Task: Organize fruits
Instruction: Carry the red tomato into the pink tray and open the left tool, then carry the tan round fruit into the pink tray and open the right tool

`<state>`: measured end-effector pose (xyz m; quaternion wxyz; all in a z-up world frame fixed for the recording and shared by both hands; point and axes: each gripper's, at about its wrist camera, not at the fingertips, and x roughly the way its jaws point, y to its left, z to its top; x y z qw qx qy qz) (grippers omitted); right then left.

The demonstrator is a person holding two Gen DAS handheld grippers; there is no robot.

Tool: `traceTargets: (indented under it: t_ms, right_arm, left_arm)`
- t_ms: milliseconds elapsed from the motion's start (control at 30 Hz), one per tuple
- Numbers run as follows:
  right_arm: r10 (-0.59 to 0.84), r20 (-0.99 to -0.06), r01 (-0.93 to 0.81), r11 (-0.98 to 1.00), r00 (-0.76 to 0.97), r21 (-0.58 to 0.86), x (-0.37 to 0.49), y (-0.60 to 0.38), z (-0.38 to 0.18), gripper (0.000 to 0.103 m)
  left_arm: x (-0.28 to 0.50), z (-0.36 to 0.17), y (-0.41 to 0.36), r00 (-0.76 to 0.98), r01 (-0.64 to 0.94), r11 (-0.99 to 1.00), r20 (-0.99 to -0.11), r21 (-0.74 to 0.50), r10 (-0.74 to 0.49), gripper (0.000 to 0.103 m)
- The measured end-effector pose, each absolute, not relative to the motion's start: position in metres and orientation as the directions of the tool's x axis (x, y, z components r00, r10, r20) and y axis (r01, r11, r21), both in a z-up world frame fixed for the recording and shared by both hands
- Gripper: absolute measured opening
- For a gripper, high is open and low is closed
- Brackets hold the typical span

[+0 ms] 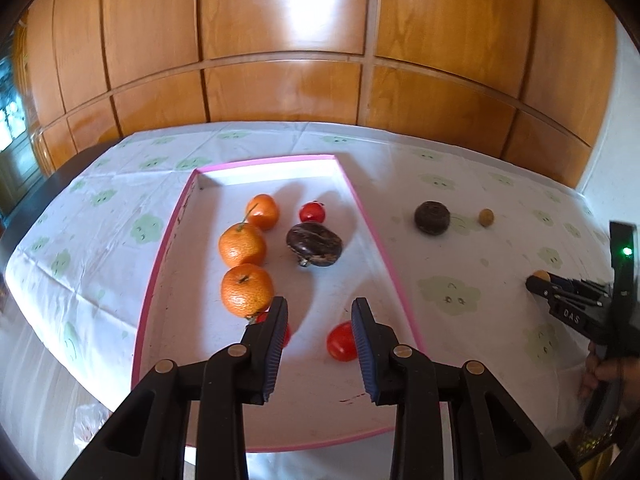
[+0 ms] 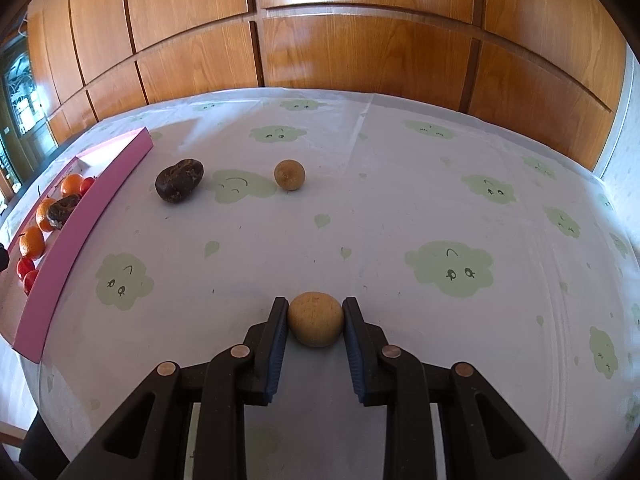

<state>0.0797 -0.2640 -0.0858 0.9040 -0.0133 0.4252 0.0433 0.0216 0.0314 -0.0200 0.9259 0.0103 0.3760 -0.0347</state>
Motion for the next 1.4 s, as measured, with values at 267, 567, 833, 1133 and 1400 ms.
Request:
traceTargets:
  t_ms: [267,567,833,1133,1400]
  right_arm:
    - [0.087,-0.8,-0.1,0.994,0.593,0.034,0.081,-0.256,-0.08,0.027]
    - [0.301,-0.746,-0.325,0.938,0.594,0.12,0.081,-0.193,-0.029,0.027]
    - [0.453,-0.735,-0.543,0.828,0.505,0.137,0.087,-0.106,-0.008,0.027]
    - [0.439,-0.804,-0.582,0.8,0.4,0.147,0.109,-0.049,-0.043,0.027]
    - [0.429,-0.817,-0.587,0.797,0.385,0.141,0.112,-0.041,-0.051,0.032]
  left_arm:
    - [0.018,-0.022,0.027,0.715,0.092,0.996,-0.695,-0.02,-0.08,0.034]
    - [0.018,-0.025,0.043,0.717,0.049,0.998,-0.694,-0.046,-0.067,0.034]
    - [0.02,-0.017,0.084,0.738,-0.065,0.996,-0.675,-0.066,0.003,0.034]
    - [0.019,-0.021,0.106,0.729,-0.122,0.99,-0.683,-0.077,0.036,0.034]
    - [0.021,-0.027,0.099,0.716,-0.097,0.992,-0.697,-0.078,0.015,0.034]
